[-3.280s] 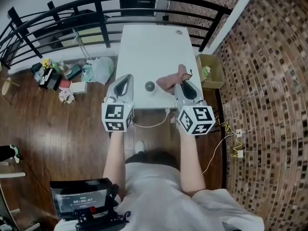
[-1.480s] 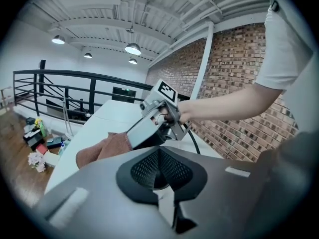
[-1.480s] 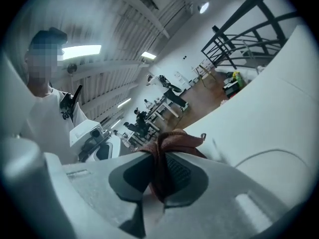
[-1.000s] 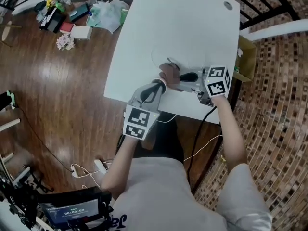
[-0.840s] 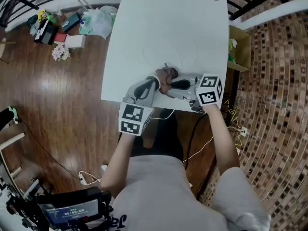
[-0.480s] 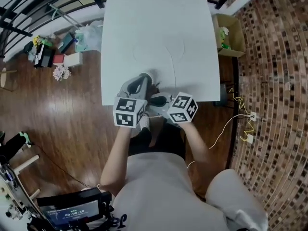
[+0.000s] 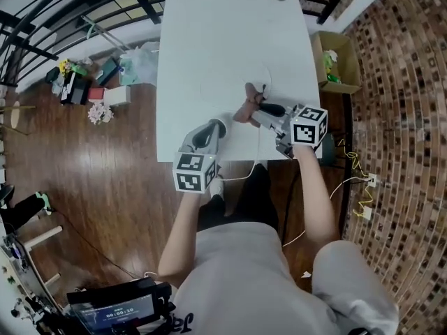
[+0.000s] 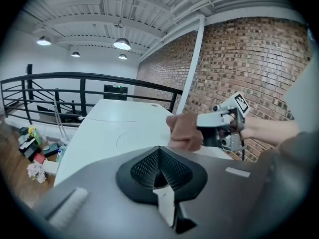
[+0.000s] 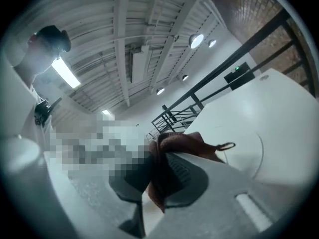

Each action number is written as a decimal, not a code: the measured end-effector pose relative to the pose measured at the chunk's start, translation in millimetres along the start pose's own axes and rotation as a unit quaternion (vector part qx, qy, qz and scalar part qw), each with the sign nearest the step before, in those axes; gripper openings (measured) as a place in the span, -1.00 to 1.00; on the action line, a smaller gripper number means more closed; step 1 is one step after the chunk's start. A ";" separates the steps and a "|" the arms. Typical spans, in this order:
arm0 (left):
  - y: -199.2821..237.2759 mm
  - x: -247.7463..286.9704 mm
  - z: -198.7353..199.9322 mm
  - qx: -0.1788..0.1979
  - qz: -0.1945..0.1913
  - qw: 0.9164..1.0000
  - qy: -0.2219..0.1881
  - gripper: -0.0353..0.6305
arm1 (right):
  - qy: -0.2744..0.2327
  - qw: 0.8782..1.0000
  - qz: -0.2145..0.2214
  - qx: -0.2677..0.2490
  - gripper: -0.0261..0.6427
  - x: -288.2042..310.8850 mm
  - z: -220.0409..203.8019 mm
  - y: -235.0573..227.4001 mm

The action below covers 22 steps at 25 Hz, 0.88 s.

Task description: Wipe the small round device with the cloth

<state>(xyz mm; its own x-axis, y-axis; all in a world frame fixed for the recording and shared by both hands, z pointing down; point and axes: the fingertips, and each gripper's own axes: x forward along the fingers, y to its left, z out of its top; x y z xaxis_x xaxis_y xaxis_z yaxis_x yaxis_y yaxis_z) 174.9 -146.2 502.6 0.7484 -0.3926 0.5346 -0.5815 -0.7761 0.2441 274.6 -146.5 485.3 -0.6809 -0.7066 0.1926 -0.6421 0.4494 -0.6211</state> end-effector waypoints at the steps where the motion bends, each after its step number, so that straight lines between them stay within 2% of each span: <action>1: 0.2 0.5 0.5 -0.004 0.006 1.000 -0.004 -0.84 | 0.006 1.000 0.007 -0.004 -0.81 14.8 10.3 -8.5; 3: 0.4 1.7 1.6 -0.012 0.018 1.000 -0.011 -0.84 | 0.036 0.998 0.045 -0.004 -0.81 55.9 18.7 -16.4; 5: 0.5 2.2 2.5 -0.022 0.030 0.999 -0.014 -0.84 | 0.087 0.991 0.102 0.001 -0.81 101.0 11.3 -13.2; 8: 3.6 5.1 4.7 -0.049 0.046 0.998 -0.014 -0.84 | 0.176 0.967 0.182 -0.006 -0.81 153.5 -13.2 -0.9; 11: 6.5 10.1 8.0 -0.057 0.055 0.997 -0.020 -0.84 | 0.234 0.941 0.246 -0.002 -0.81 177.9 -29.1 11.3; 13: 11.9 6.8 7.5 -0.058 0.065 0.996 -0.022 -0.84 | 0.263 0.925 0.274 0.010 -0.81 183.5 -39.1 20.4; 15: 20.1 2.5 5.7 -0.057 0.073 0.995 -0.022 -0.84 | 0.287 0.915 0.283 0.013 -0.81 181.4 -47.6 23.7; 16: 23.3 0.9 5.4 -0.057 0.073 0.995 -0.021 -0.84 | 0.293 0.914 0.281 0.014 -0.81 177.4 -49.8 22.0; 18: 26.2 -1.3 6.6 -0.065 0.068 0.995 -0.019 -0.84 | 0.290 0.919 0.266 0.024 -0.81 164.7 -48.8 14.3; 22: 30.3 -3.4 8.5 -0.065 0.068 0.995 -0.019 -0.84 | 0.242 0.943 0.222 0.050 -0.81 125.6 -39.4 0.4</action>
<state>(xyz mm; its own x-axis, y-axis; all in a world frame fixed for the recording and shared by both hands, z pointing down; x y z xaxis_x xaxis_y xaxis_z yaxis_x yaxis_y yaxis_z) 157.4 -172.6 501.2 0.6703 -0.5090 0.5400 -0.7123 -0.6455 0.2757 175.0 -213.5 539.2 -0.9713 -0.1184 0.2062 -0.2365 0.5713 -0.7860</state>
